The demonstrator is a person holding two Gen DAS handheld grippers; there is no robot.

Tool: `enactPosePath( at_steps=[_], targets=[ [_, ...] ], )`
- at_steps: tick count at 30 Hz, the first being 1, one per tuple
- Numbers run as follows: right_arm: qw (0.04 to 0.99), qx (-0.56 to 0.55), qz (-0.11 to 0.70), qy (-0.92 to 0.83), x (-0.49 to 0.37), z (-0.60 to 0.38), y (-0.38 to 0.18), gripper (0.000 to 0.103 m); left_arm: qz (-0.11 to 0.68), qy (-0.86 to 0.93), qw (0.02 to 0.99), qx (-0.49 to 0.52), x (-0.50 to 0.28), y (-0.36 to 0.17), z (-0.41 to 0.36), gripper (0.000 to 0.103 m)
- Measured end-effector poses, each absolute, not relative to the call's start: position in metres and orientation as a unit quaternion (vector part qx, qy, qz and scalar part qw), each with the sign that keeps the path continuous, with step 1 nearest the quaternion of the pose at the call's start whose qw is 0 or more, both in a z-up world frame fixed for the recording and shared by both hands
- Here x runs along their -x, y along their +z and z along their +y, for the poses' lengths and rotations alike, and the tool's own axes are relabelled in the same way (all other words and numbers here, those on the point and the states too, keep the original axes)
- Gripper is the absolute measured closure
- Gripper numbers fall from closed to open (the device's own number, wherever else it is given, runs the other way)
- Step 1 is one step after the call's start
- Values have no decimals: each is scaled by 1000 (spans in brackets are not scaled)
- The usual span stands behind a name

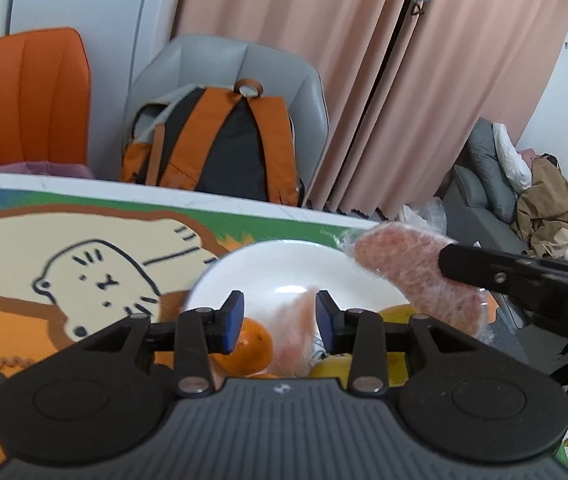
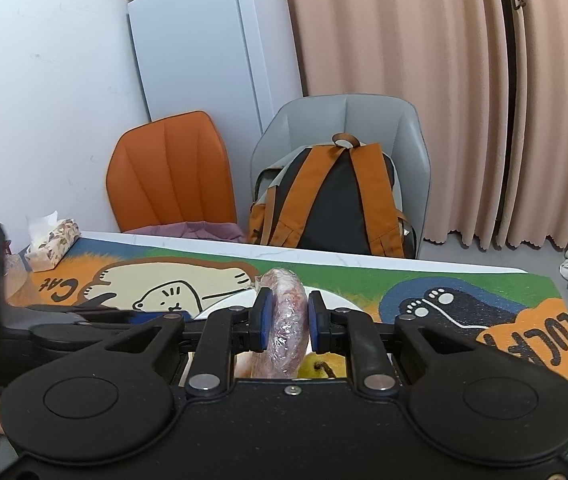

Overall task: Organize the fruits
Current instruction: 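Carry both wrapped packets into the white plate and open both tools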

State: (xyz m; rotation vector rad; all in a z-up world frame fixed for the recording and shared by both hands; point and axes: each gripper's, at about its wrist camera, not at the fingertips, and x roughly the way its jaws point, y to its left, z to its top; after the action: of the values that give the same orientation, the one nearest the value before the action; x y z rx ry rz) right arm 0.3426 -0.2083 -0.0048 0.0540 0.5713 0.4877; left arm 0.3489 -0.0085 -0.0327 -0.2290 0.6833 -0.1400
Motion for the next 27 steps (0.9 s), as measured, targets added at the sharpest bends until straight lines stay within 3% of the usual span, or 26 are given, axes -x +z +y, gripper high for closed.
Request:
enactPosePath(
  at_steps=[21, 27],
  targets=[
    [929, -18, 288, 233, -365, -173, -21, 86, 336, -18, 934, 117, -308, -29, 43, 51],
    [930, -26, 291, 224, -363, -170, -21, 78, 339, -5, 933, 123, -300, -31, 53, 50]
  ],
)
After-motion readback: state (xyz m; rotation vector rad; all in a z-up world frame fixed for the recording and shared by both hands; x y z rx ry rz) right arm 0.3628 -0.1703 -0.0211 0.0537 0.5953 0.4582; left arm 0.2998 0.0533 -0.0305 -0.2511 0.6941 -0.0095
